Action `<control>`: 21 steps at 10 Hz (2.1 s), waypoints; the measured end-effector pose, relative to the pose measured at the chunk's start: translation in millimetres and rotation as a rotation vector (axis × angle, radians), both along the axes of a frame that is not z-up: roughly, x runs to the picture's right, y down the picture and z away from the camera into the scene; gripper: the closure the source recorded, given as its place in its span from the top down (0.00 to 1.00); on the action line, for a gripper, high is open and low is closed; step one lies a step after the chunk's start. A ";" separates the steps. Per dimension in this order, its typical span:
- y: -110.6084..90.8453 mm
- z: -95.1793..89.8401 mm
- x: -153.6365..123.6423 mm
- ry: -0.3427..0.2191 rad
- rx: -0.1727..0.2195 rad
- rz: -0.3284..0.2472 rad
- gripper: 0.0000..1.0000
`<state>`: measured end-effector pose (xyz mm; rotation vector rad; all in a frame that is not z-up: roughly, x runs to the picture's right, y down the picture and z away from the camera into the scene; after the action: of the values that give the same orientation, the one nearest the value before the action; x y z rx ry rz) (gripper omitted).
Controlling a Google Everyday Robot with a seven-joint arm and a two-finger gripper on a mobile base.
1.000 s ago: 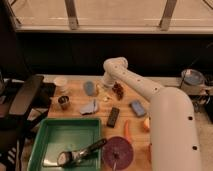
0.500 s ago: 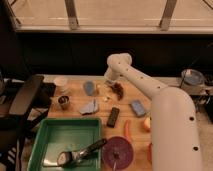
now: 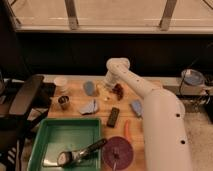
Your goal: Place banana in tray
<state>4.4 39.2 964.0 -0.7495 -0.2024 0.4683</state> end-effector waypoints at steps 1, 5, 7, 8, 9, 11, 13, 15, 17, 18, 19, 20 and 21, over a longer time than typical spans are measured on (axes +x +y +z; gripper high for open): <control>4.5 4.0 1.6 -0.008 -0.019 0.003 0.60; 13.5 -0.9 9.0 -0.018 -0.052 0.009 0.22; 9.4 -19.4 18.2 -0.011 -0.039 0.020 0.04; 1.4 -37.1 22.4 -0.010 -0.018 0.023 0.00; -6.1 -52.4 24.8 -0.013 0.000 0.023 0.00; -27.8 -95.9 35.4 -0.031 0.041 0.024 0.00; -42.2 -137.4 45.0 -0.079 0.075 -0.012 0.00; -33.9 -186.4 45.6 -0.194 0.104 -0.144 0.00; -10.8 -219.6 44.1 -0.283 0.107 -0.234 0.00; 5.5 -240.7 36.9 -0.348 0.107 -0.286 0.00; 15.0 -252.7 30.5 -0.388 0.105 -0.317 0.00; 33.4 -273.4 19.3 -0.454 0.097 -0.362 0.00; 44.9 -285.2 9.6 -0.494 0.091 -0.391 0.00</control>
<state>14.0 84.1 678.7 -0.7835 -0.5230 -0.1049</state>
